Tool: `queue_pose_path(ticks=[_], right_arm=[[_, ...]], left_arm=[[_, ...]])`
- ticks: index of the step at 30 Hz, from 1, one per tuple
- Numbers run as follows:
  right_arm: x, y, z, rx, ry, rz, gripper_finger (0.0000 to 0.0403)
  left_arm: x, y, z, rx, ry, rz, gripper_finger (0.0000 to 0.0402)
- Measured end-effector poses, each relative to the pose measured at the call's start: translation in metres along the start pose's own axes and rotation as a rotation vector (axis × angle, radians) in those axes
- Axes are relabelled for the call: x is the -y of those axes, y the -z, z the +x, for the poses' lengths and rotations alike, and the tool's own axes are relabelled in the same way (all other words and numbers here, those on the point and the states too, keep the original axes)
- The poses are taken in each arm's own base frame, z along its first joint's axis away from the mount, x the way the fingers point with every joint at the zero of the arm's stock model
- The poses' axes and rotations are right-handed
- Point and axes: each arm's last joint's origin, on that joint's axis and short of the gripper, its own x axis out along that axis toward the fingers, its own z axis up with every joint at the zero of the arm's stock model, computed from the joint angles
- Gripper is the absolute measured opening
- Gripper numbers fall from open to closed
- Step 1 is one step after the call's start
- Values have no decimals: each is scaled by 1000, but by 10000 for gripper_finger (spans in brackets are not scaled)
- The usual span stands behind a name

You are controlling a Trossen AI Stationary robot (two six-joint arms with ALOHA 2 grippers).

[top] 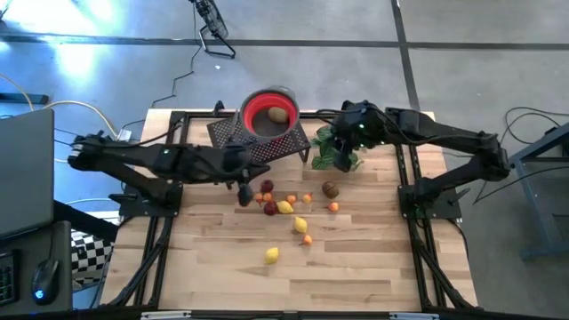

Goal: Pick & Place Fruit
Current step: Put the green kiwi into the red basket on the shelf

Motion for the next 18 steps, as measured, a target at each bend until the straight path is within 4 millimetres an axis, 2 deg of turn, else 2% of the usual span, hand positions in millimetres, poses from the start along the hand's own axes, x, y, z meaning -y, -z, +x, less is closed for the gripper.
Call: queue_pose_path(ticks=[5, 9, 15, 18], right_arm=[[7, 0, 6, -19, 21, 19, 23], [12, -1, 8, -10, 36, 34, 23], [17, -4, 12, 7, 49, 121, 23], [19, -5, 17, 8, 57, 151, 23]], left_arm=[[-4, 0, -26, 70, 47, 43, 0], [-12, 11, -37, 75, 69, 61, 0], [-27, 41, -51, 47, 86, 66, 0], [-33, 48, -60, 94, 124, 50, 0]])
